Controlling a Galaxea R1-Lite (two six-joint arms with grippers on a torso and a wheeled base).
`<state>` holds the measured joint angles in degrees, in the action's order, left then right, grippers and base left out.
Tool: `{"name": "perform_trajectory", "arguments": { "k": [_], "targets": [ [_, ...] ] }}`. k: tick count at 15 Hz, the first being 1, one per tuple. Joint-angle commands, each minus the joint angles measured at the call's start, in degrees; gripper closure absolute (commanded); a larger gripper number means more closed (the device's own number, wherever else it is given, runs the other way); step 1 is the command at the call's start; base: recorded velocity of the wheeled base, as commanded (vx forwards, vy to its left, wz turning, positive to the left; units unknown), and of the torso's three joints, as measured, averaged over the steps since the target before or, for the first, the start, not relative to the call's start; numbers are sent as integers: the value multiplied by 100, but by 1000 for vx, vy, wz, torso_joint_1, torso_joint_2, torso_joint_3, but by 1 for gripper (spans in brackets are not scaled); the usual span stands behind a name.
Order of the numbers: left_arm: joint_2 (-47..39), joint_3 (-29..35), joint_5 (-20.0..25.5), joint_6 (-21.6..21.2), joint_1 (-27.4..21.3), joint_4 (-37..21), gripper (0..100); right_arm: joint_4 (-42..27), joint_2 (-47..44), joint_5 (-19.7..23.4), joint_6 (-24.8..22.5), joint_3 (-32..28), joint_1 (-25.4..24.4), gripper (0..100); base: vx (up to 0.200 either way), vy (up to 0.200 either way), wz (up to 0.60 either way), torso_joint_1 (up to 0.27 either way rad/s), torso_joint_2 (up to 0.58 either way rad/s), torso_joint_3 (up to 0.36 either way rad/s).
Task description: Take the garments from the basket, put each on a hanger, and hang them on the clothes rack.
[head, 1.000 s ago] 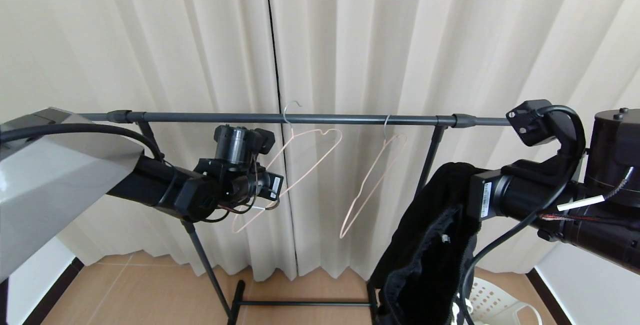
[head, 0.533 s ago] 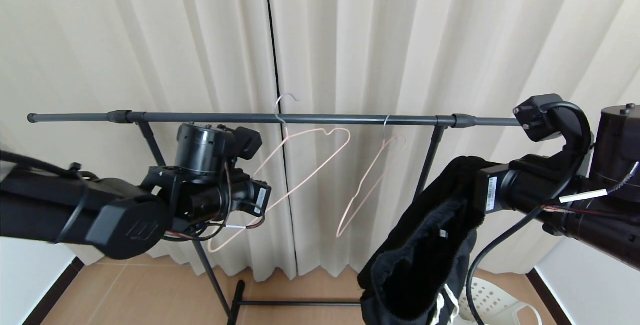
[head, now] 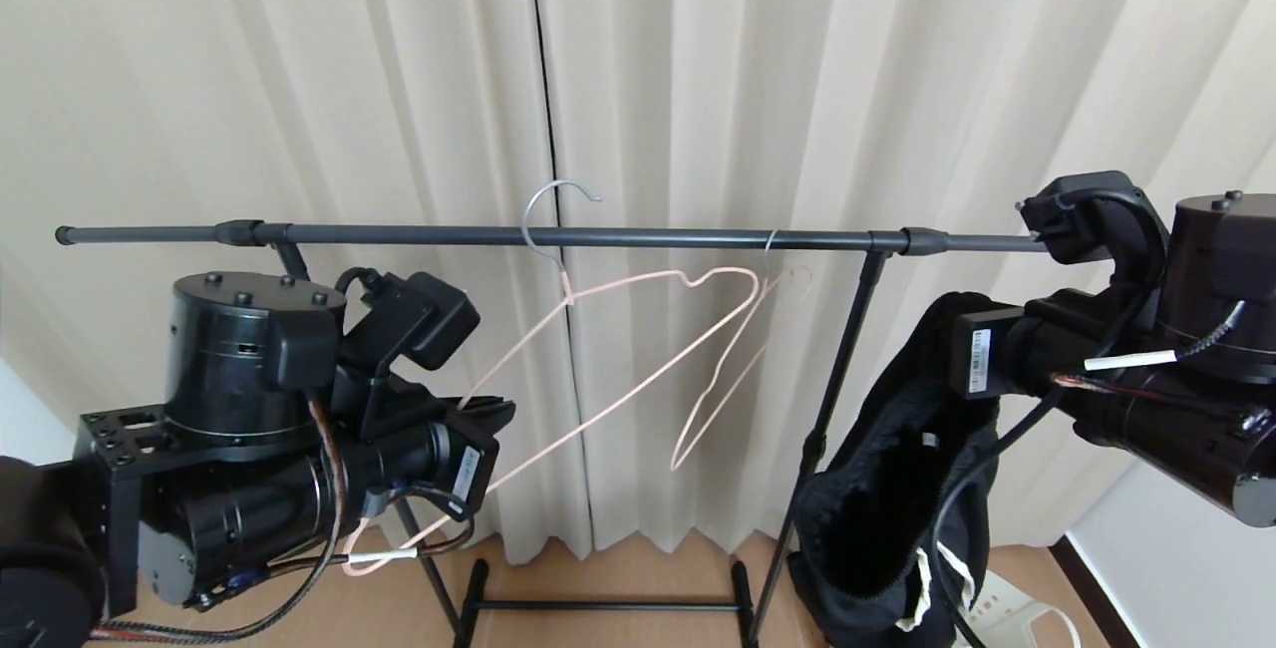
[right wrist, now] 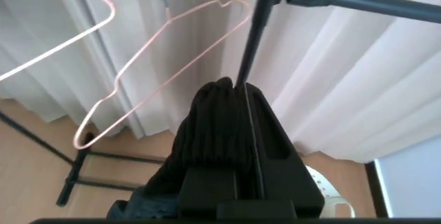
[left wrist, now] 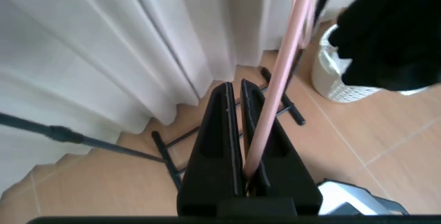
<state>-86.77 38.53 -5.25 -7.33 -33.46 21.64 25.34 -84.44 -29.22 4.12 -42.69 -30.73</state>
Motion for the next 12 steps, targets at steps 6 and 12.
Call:
{"name": "perform_trajectory", "arguments": {
  "k": [6, 12],
  "targets": [
    [635, -672, 982, -559, -301, -2, 100, 76, -512, -717, 10, -328, 129, 100, 0, 0, 0, 0, 0, 0],
    [565, -663, 1000, -542, -486, 7, 100, 76, -608, -708, 36, -363, 94, 100, 0, 0, 0, 0, 0, 0]
  ]
}}
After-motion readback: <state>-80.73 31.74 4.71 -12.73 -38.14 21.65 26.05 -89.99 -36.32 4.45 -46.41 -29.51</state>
